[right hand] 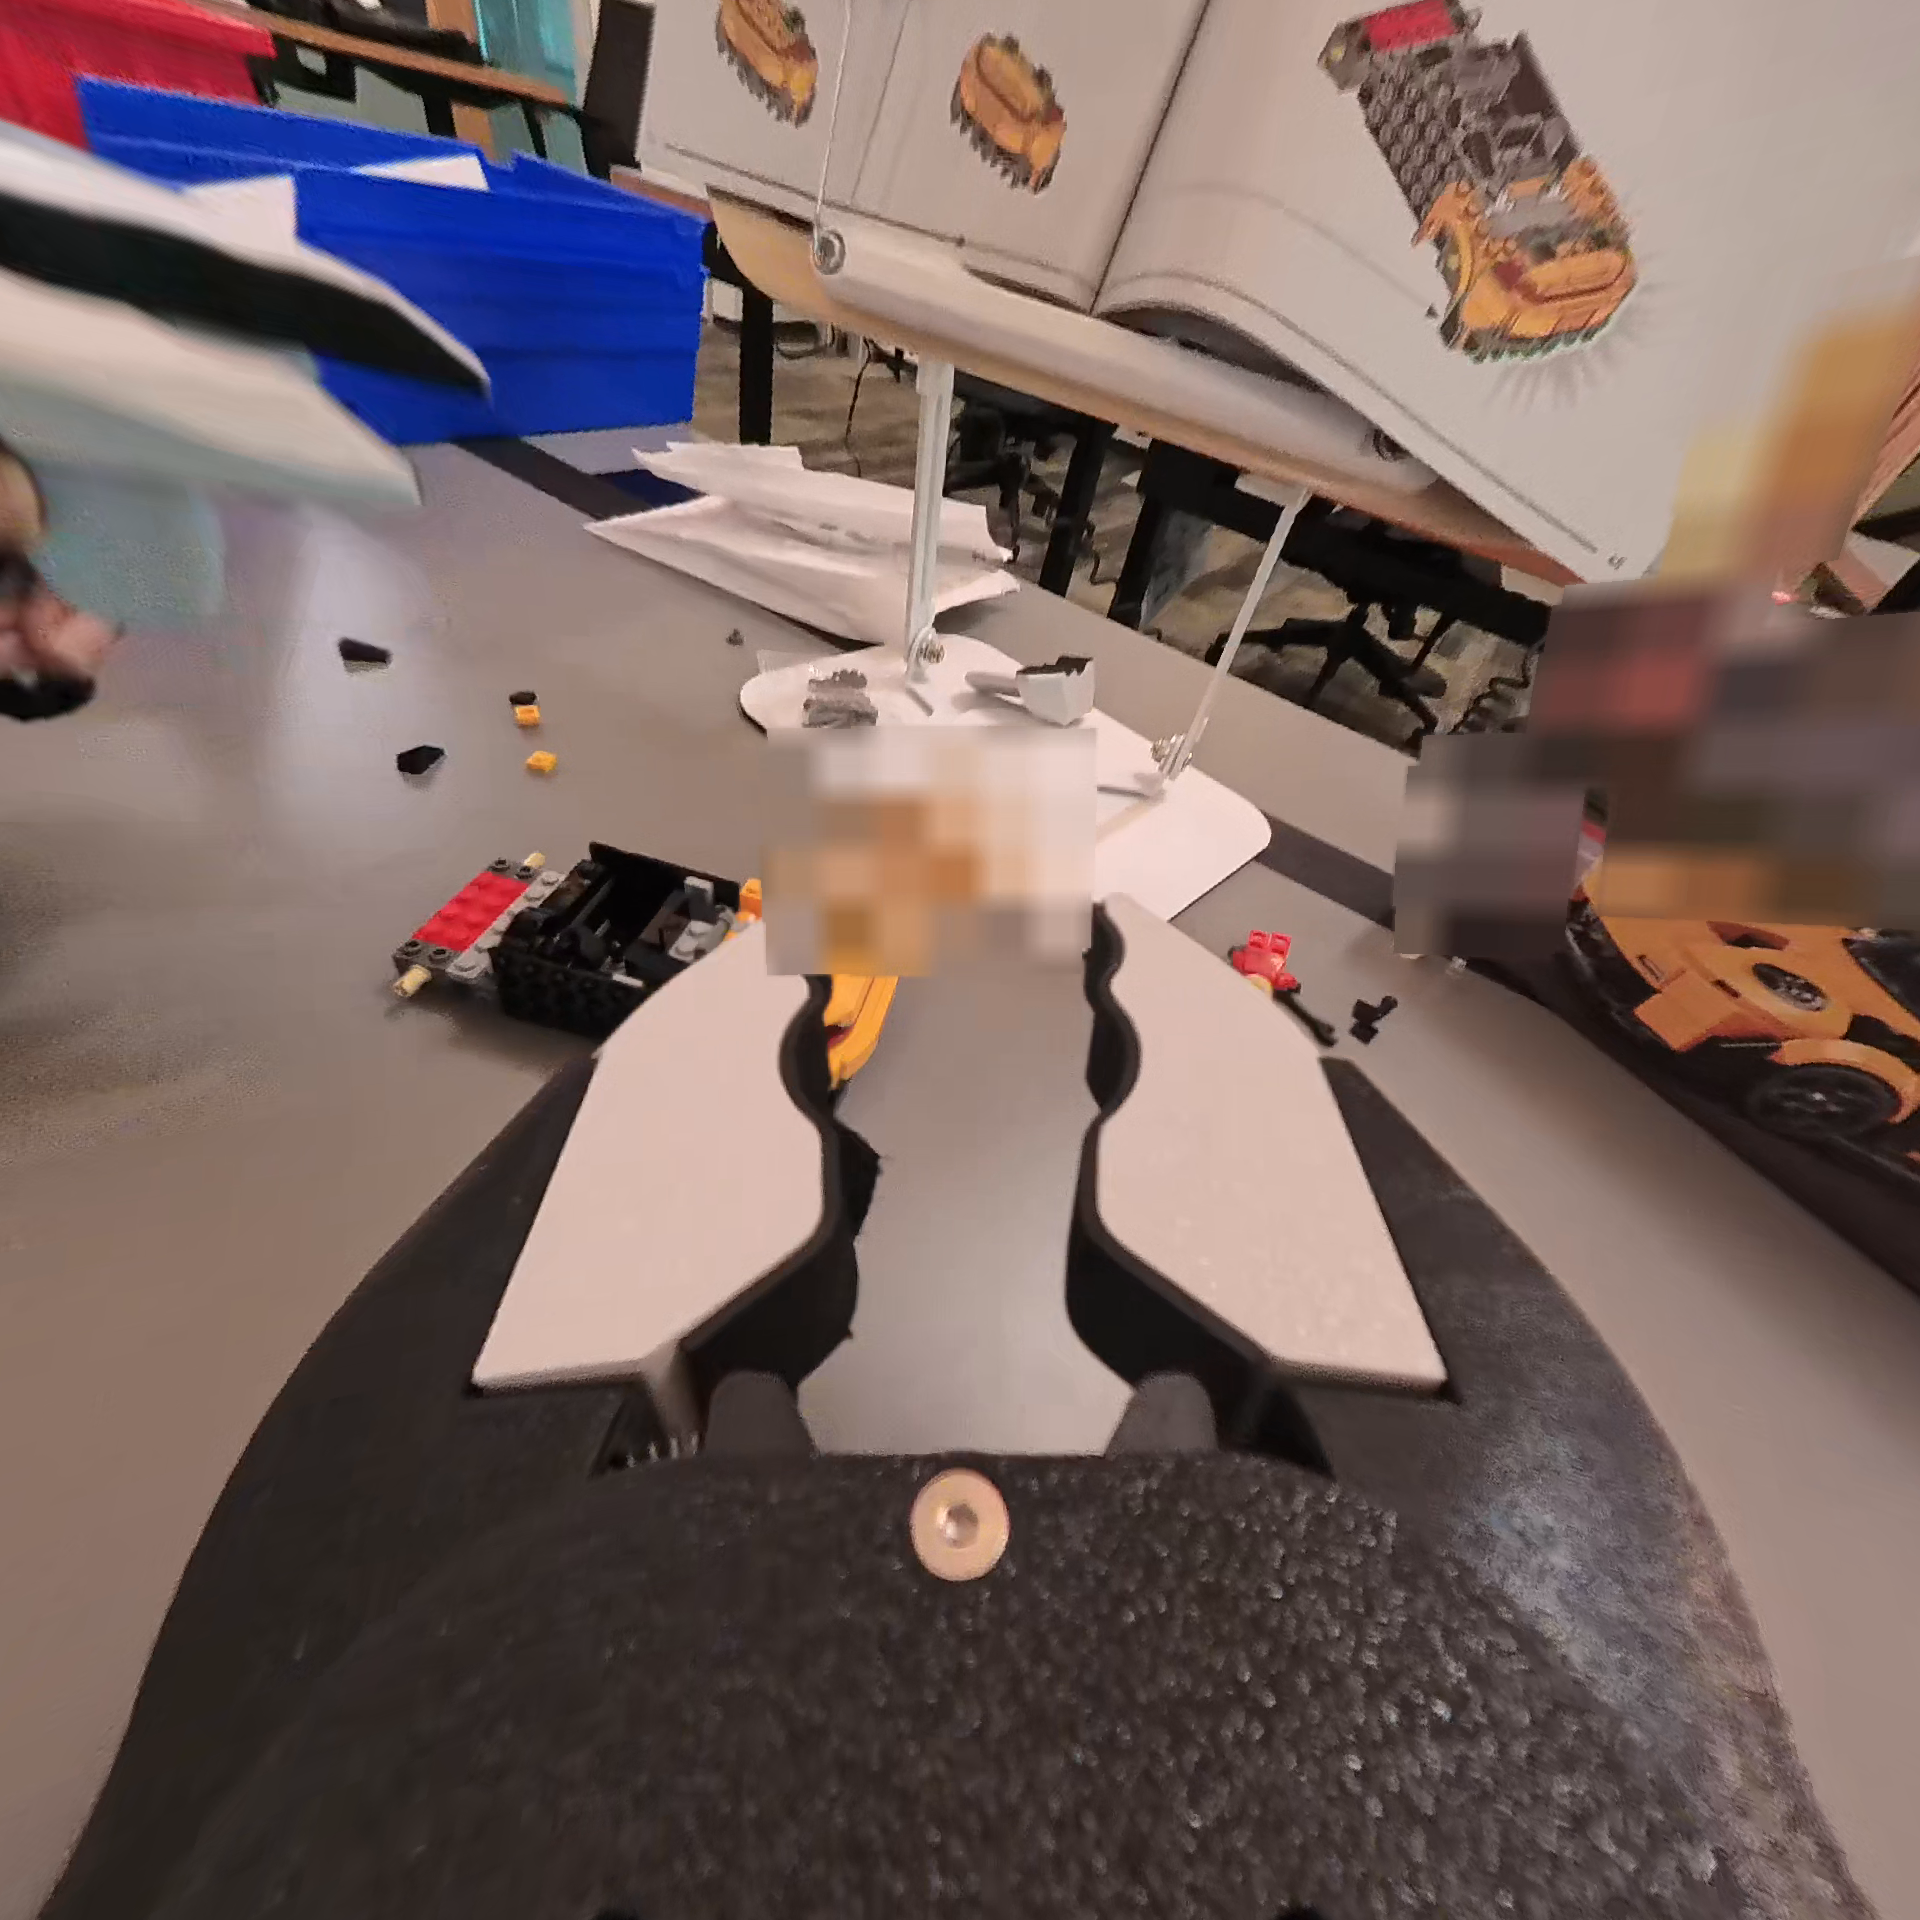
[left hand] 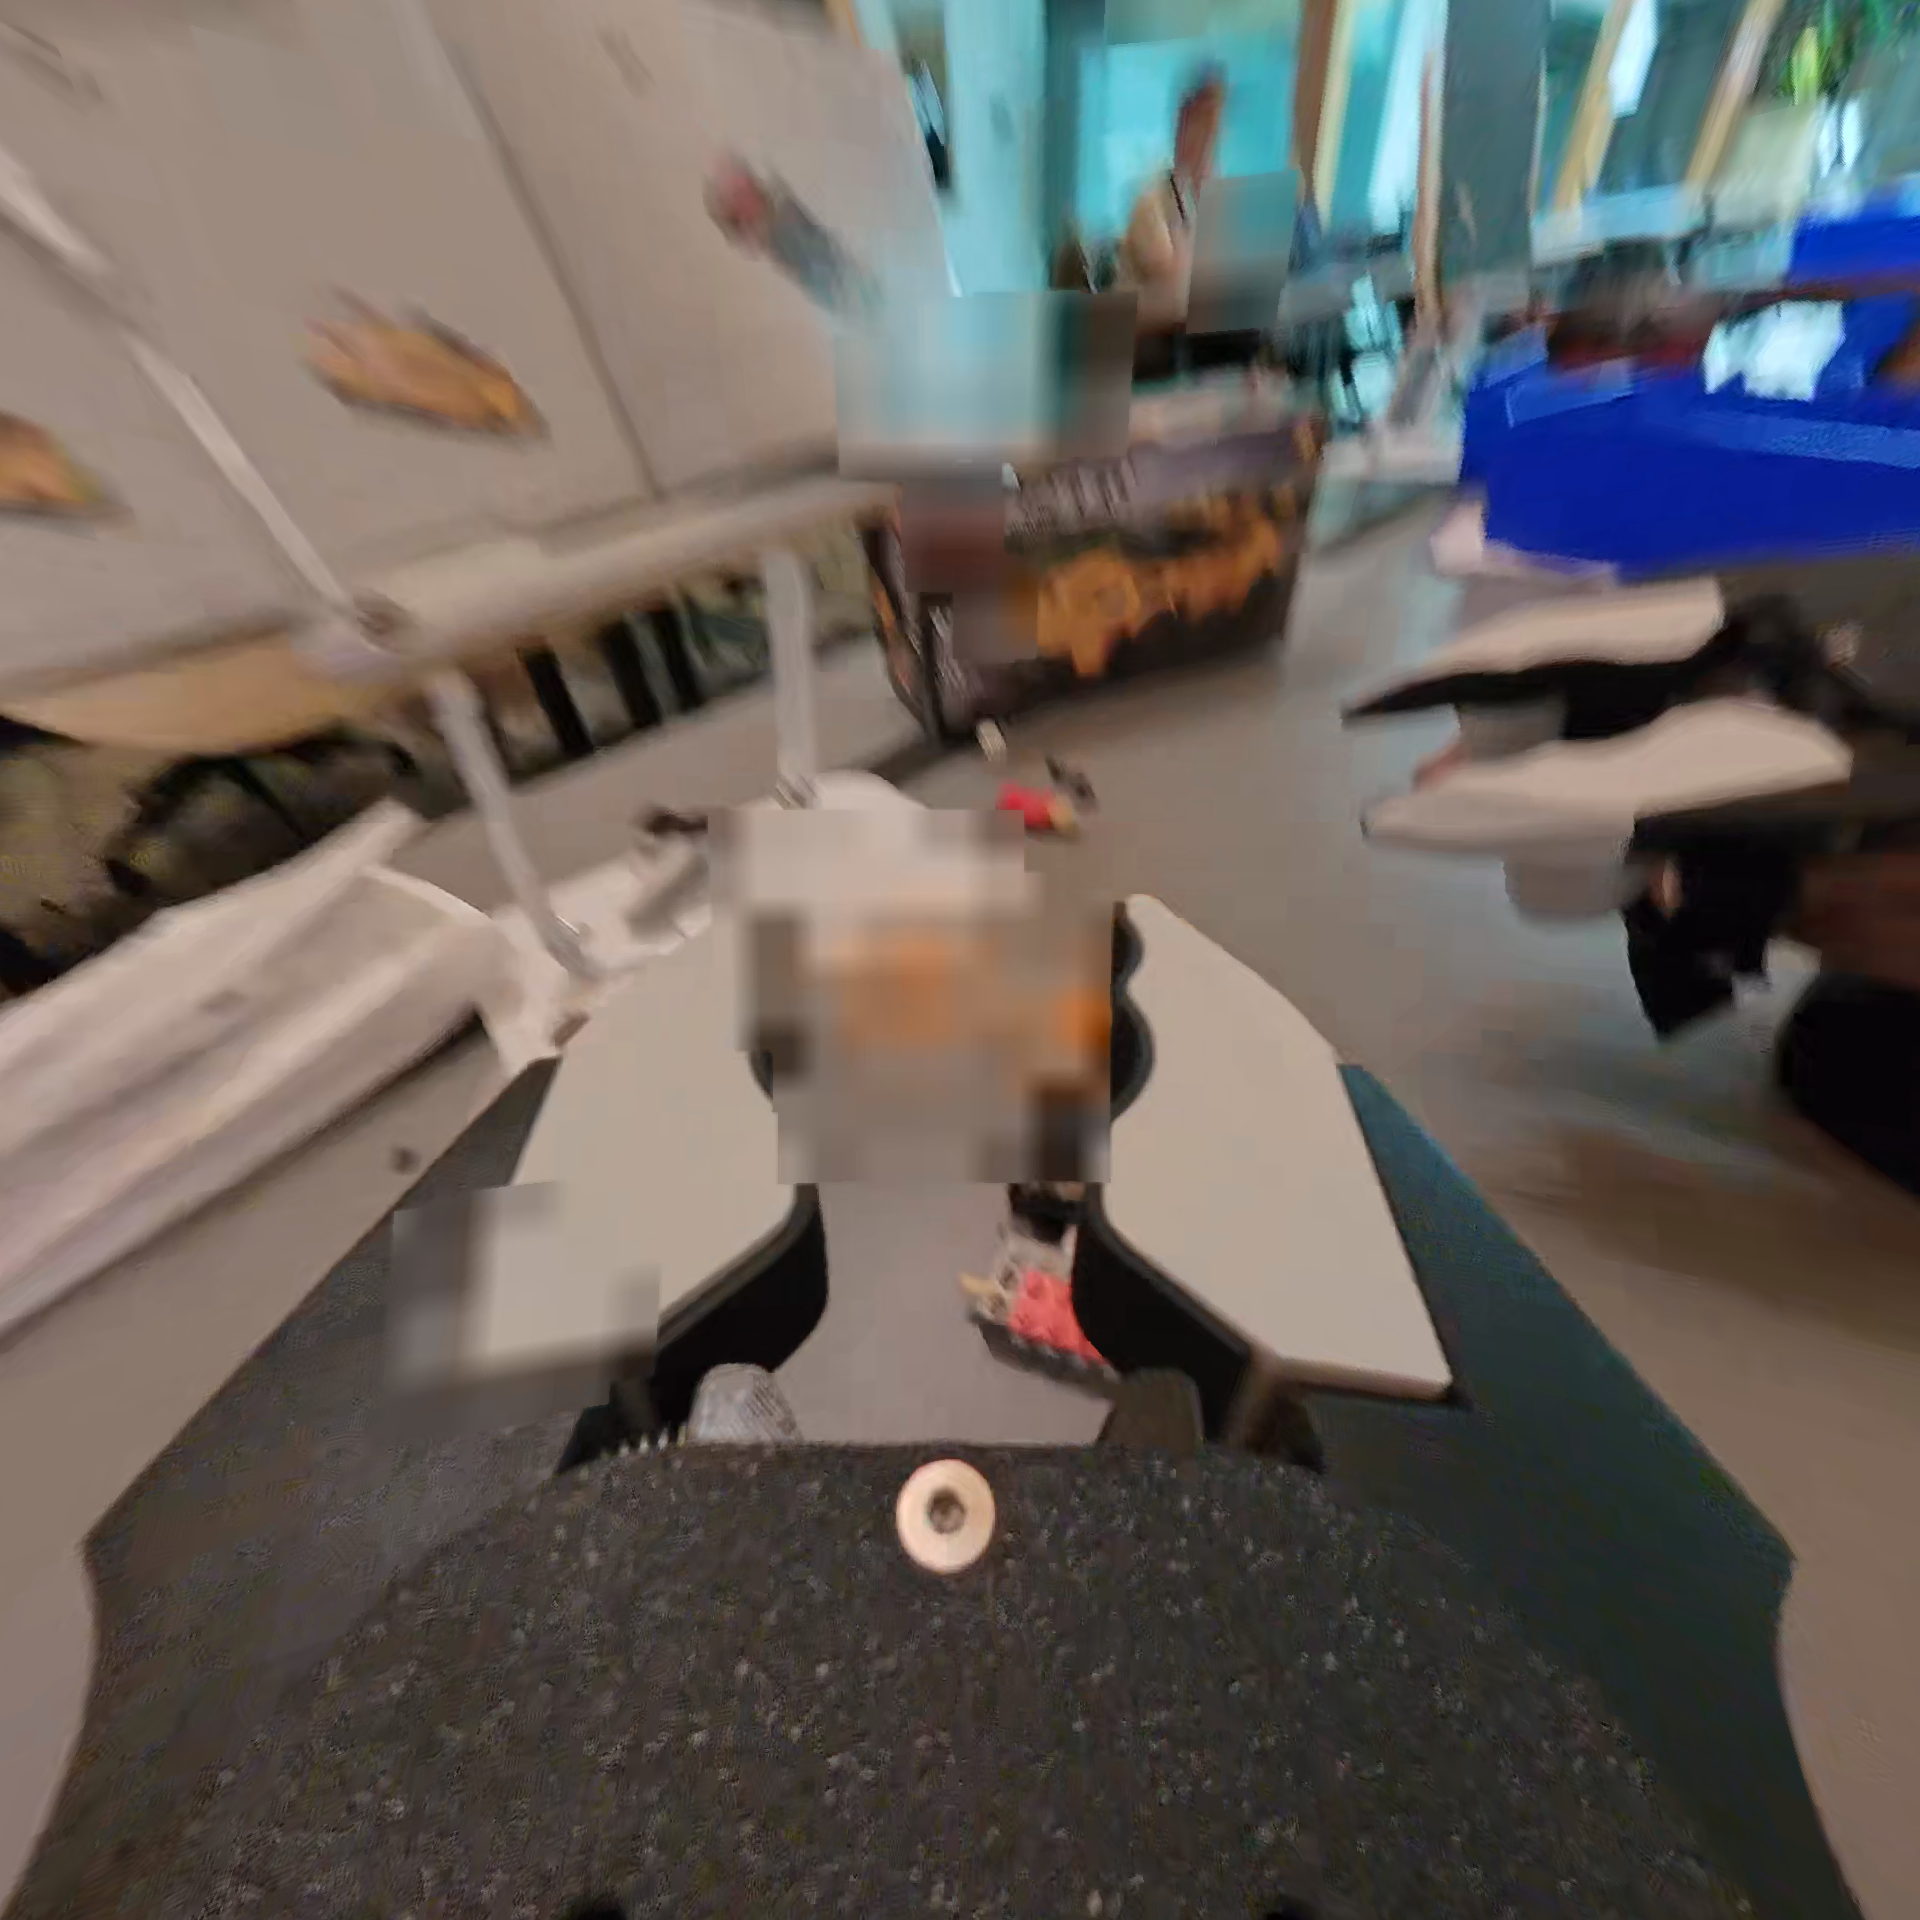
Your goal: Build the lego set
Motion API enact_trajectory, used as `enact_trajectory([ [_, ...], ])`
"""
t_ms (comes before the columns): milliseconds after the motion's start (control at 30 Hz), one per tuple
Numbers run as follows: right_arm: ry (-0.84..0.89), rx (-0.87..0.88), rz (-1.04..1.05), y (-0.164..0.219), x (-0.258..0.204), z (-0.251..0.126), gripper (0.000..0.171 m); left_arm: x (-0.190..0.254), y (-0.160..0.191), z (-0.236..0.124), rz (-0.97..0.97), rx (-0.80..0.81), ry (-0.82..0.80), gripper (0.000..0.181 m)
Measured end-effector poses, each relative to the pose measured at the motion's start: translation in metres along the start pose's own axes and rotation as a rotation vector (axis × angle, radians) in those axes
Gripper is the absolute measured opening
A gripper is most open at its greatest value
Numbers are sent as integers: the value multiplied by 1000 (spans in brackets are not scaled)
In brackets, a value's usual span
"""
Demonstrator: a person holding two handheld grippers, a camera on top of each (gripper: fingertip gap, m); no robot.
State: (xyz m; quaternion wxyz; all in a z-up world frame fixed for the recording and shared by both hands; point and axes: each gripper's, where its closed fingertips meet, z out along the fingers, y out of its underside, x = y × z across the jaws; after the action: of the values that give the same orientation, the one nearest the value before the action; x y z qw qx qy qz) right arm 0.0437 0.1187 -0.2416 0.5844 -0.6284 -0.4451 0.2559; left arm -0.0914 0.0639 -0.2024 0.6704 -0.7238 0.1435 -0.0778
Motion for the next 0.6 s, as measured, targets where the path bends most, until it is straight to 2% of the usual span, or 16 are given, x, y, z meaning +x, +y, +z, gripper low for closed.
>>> enact_trajectory([
  [33,4,10,-5,-2,0,0,51,-6,-14,-8,1,69,-31,45],
  [100,21,37,-17,-8,2,0,56,-11,-38,-24,38,208,-57,10],
  [133,29,55,-28,-13,4,1,56,-16,-46,-30,60,251,-89,0],
  [233,79,93,-72,-31,19,6,56,-32,-63,-35,77,302,-177,0],
  [333,122,137,-103,-59,40,20,54,-49,-80,-30,-47,333,-191,0],
  [400,151,175,-103,-82,57,32,38,-63,-88,-20,-79,328,-207,0],
  [467,192,223,-102,-108,78,43,1,-77,-93,-6,-64,287,-237,0],
  [600,315,292,19,-153,141,65,0,-113,-105,20,-85,258,-314,0],
])
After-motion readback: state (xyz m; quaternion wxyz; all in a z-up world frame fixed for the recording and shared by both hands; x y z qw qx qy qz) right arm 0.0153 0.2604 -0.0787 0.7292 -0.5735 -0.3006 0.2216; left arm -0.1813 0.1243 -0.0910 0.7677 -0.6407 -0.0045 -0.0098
